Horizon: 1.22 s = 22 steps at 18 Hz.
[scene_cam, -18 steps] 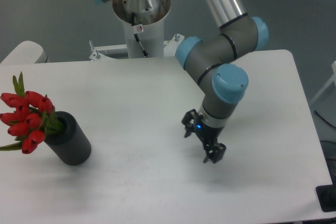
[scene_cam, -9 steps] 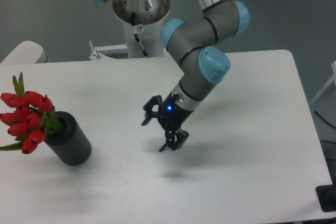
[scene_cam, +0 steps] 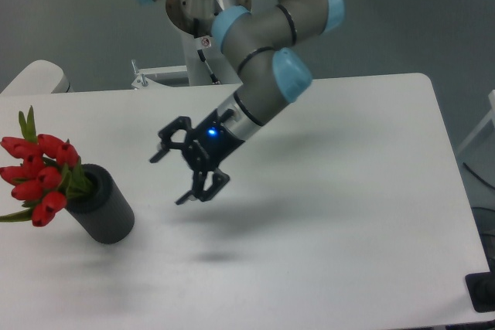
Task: Pick up the flowers from the vase
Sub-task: 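Move the open gripper toward the red tulips in the black vase, then close the gripper around the tulip stems above the vase rim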
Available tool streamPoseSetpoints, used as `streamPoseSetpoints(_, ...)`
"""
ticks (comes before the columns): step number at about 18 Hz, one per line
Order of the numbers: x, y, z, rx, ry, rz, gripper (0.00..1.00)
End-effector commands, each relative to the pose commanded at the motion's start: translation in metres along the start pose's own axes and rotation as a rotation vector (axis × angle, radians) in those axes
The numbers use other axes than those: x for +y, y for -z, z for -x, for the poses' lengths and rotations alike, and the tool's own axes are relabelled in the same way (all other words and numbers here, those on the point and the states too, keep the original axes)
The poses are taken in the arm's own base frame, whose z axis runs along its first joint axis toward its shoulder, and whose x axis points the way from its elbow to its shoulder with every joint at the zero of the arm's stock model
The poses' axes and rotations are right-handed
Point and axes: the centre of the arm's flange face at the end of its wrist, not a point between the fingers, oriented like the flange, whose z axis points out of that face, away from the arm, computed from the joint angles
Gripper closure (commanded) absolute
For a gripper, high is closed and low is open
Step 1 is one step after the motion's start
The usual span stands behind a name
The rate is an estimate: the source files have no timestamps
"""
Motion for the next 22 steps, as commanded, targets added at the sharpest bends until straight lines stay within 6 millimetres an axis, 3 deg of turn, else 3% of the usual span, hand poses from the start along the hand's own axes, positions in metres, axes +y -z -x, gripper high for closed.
streamPoseSetpoints(7,-0.015,-0.017,-0.012,0.044,-0.023,-0.049,0.0)
streamPoseSetpoints(22,-0.045,-0.084,-0.035,0.162,-0.103,-0.079,0.0)
